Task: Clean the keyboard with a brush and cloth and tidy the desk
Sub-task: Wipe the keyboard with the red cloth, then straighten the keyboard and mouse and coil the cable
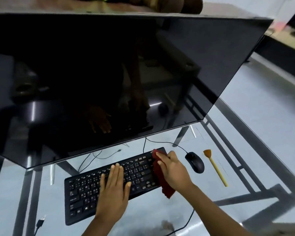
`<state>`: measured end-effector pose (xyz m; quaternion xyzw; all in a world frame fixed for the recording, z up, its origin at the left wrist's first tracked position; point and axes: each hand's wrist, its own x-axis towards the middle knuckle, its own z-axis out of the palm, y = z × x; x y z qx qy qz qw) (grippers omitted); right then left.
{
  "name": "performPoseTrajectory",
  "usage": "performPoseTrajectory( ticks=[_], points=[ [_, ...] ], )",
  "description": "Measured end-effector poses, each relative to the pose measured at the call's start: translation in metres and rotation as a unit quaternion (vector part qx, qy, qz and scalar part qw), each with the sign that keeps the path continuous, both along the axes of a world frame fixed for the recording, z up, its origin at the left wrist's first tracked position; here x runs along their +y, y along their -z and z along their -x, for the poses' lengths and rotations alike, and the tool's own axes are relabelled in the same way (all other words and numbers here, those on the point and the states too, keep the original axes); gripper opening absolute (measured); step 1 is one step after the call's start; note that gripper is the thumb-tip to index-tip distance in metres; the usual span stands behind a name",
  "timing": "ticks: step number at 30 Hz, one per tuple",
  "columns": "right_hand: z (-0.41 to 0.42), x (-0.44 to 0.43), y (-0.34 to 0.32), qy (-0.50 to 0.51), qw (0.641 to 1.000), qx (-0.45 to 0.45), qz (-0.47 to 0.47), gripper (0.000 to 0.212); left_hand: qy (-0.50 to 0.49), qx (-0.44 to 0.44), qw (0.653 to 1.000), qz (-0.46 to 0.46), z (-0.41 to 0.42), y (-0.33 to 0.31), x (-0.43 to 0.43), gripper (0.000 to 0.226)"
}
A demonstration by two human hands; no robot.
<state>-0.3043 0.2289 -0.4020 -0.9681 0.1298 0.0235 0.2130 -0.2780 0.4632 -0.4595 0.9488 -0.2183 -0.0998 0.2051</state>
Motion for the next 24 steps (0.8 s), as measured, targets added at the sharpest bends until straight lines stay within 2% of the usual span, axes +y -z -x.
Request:
performPoseTrajectory(
  ticks=[2,4,6,7,9,10,12,14,15,17,20,24],
  points=[
    [0.002,-0.016,-0.007,0.015,0.995,-0.051,-0.080,0.040,-0.012,0.121,0.983,0.139,0.000,-0.027,-0.041,0.072],
    [0.004,-0.029,-0.015,0.033,0.984,-0.090,-0.148,0.041,-0.056,0.278,0.910,0.302,-0.001,-0.062,-0.091,0.065],
    [0.009,-0.050,-0.025,0.061,0.973,-0.101,-0.201,0.042,-0.105,0.347,0.843,0.397,-0.005,-0.084,-0.139,0.035],
    [0.013,-0.061,-0.034,0.074,0.965,-0.108,-0.226,0.040,-0.120,0.352,0.834,0.407,-0.007,-0.090,-0.161,0.025],
    [0.019,-0.087,-0.048,0.121,0.938,-0.131,-0.297,0.030,-0.142,0.345,0.838,0.398,-0.009,-0.098,-0.197,0.016],
    [0.023,-0.106,-0.053,0.167,0.912,-0.143,-0.348,0.024,-0.144,0.351,0.835,0.399,-0.010,-0.099,-0.216,0.013],
    [0.030,-0.145,-0.059,0.251,0.846,-0.106,-0.459,0.022,-0.133,0.376,0.825,0.400,-0.008,-0.103,-0.254,0.012],
    [0.041,-0.180,-0.061,0.273,0.789,-0.040,-0.549,0.035,-0.116,0.383,0.830,0.389,-0.005,-0.105,-0.287,0.010],
    [0.047,-0.198,-0.061,0.270,0.778,-0.023,-0.568,0.037,-0.111,0.371,0.843,0.373,-0.002,-0.106,-0.305,0.008],
    [0.058,-0.230,-0.060,0.269,0.785,-0.028,-0.558,0.033,-0.115,0.348,0.863,0.348,0.002,-0.103,-0.337,0.006],
    [0.070,-0.271,-0.049,0.292,0.813,-0.046,-0.501,0.021,-0.109,0.332,0.889,0.296,0.010,-0.093,-0.374,0.008],
    [0.080,-0.314,-0.031,0.338,0.880,-0.017,-0.334,0.026,-0.114,0.330,0.908,0.233,0.017,-0.071,-0.402,0.009]
  ],
)
